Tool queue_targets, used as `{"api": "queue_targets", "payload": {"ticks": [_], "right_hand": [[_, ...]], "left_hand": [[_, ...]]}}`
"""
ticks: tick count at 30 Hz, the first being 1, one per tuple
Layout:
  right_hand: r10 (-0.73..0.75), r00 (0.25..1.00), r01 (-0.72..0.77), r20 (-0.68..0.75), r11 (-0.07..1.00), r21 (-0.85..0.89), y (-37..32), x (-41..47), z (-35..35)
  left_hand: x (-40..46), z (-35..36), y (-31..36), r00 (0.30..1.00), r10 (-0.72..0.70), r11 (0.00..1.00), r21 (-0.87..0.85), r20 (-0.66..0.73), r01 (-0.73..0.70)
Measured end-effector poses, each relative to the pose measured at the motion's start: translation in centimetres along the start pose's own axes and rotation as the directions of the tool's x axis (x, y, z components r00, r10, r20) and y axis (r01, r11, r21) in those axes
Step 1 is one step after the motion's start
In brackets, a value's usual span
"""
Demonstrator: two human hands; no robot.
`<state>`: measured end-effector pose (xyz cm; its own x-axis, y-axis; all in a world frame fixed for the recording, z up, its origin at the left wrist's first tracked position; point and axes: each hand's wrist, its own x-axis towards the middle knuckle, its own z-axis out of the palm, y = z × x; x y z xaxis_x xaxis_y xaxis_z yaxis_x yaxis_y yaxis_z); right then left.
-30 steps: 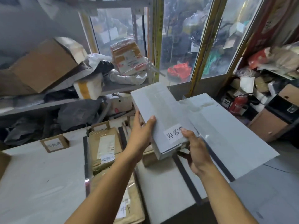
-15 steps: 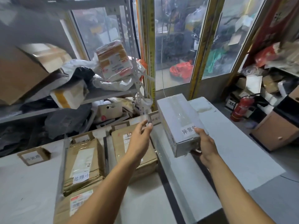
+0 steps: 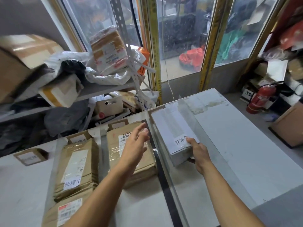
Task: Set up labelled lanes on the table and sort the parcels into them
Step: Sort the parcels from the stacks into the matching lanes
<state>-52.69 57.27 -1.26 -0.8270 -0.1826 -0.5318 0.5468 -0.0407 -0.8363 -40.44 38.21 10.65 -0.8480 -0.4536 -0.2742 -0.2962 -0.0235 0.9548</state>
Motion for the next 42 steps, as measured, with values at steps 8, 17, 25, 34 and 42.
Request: {"api": "queue_targets", "payload": {"ticks": [8, 17, 25, 34, 42], "right_hand": [[0.016, 0.998, -0.014, 0.06, 0.999, -0.031, 1.0, 1.1, 0.2], [0.073, 0.996, -0.067, 0.058, 0.993, -0.092, 1.4, 0.5, 0.2], [-0.175, 0.984, 0.157, -0.029, 0.937, -0.311, 0.5, -2.0, 0.5], [-0.619, 0.782, 0.52, 0.068, 0.589, -0.619, -4.5, -9.9, 6.6], [-0.687, 0.623, 0.752, 0.373, 0.396, -0.527, -6.2, -19.3, 19.3]], "left_hand": [[0.5, -0.3, -1.1, 1.0, -0.025, 1.0, 0.008, -0.013, 0.025], [0.2, -1.0, -1.6, 1.0, -0.022, 1.0, 0.005, 0.014, 0.022], [-1.0, -2.3, -1.0, 1.0, -0.006, 1.0, -0.013, 0.002, 0.006], [-3.7, -5.9, 0.0, 0.992, 0.129, 0.987, 0.102, -0.01, -0.127], [-8.3, -15.9, 1.3, 0.956, 0.248, 0.965, 0.123, -0.155, -0.231]]}}
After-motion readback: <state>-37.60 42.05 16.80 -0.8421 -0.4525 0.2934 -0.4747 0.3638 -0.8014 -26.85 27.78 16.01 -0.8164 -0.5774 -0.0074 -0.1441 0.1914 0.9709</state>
